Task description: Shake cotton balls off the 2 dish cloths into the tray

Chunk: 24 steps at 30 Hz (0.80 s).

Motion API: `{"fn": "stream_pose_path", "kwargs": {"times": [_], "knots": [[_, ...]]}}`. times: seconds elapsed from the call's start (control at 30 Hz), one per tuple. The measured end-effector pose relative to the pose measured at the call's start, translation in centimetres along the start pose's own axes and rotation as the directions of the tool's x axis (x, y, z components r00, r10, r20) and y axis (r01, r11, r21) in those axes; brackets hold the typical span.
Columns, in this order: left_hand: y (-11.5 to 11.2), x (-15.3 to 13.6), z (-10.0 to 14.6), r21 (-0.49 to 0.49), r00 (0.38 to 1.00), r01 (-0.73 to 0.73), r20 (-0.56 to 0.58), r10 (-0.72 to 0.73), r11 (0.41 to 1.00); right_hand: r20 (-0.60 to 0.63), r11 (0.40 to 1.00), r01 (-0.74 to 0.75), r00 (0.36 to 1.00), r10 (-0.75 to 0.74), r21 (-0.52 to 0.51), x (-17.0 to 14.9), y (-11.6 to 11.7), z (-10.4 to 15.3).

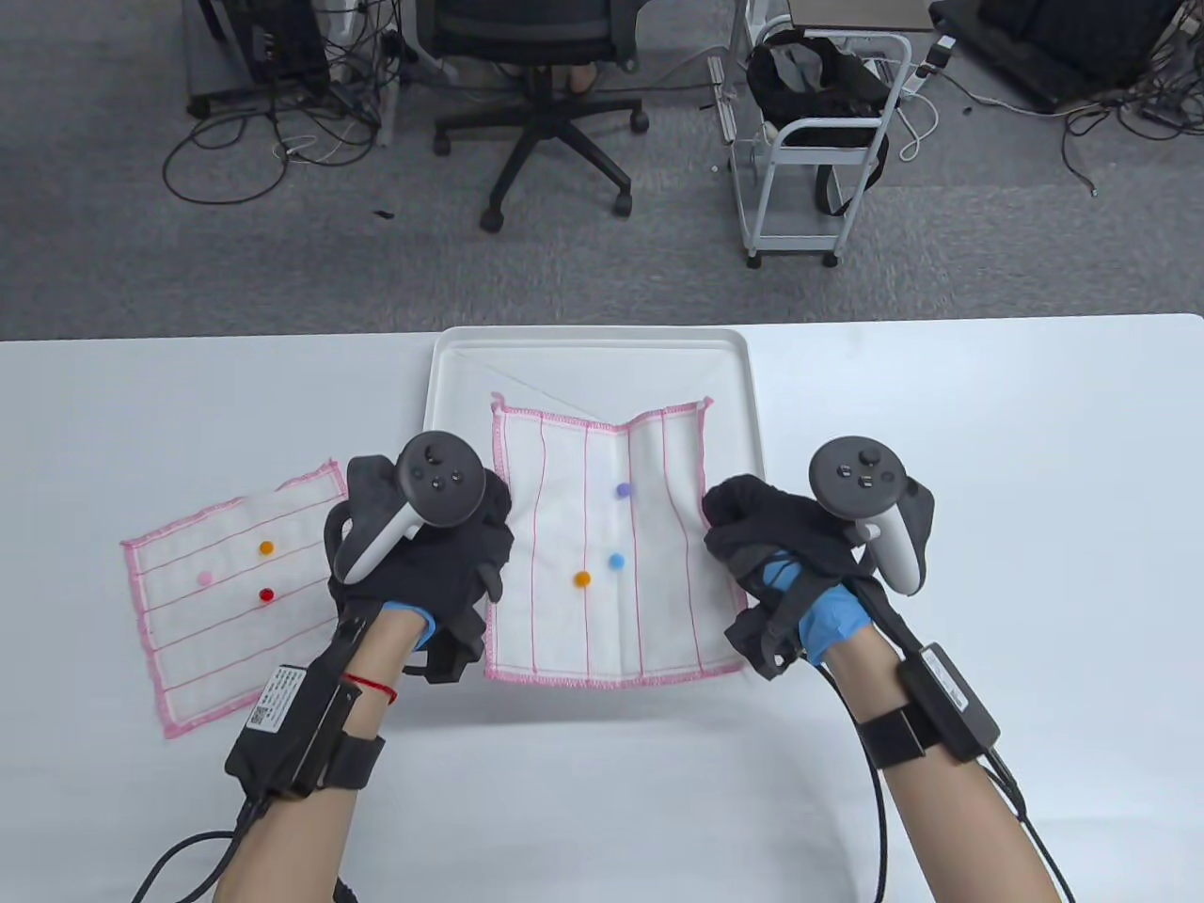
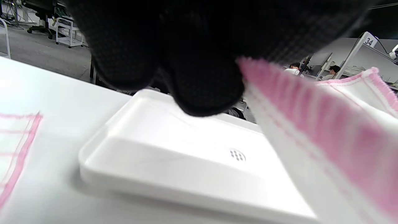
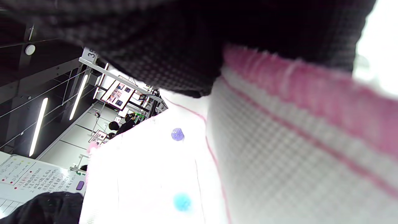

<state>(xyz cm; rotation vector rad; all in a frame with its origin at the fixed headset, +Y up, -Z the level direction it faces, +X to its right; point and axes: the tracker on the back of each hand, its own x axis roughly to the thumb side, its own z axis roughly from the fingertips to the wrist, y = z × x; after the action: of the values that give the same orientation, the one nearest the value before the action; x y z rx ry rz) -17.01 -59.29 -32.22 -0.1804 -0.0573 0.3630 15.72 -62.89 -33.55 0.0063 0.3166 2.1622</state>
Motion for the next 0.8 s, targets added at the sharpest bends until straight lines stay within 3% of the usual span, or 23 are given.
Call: {"fn": "stream_pose_path", "kwargs": {"times": [0.2, 0.47, 0.63, 0.8], "knots": [[1.9, 1.0, -4.6, 0.018, 0.999, -0.013, -0.050, 0.014, 1.000, -0.006, 1.000, 0.004, 1.000, -0.004, -0.008, 2.6, -1.1, -6.4], [1.5, 1.4, -10.9, 0.126, 0.987, -0.117, -0.096, 0.130, 0.985, -0.008, 0.993, -0.051, 0.999, 0.051, -0.107, 3.0, -1.2, -13.3], [1.4, 1.1, -13.2, 0.257, 0.986, -0.089, -0.115, 0.122, 0.962, 0.080, 0.974, -0.073, 0.993, 0.092, -0.213, 2.9, -1.0, -15.3], [0.8, 0.4, -14.5, 0.335, 0.984, -0.091, -0.115, 0.136, 0.938, 0.145, 0.954, -0.001, 0.988, 0.046, -0.299, 2.2, -0.7, -16.0]]}}
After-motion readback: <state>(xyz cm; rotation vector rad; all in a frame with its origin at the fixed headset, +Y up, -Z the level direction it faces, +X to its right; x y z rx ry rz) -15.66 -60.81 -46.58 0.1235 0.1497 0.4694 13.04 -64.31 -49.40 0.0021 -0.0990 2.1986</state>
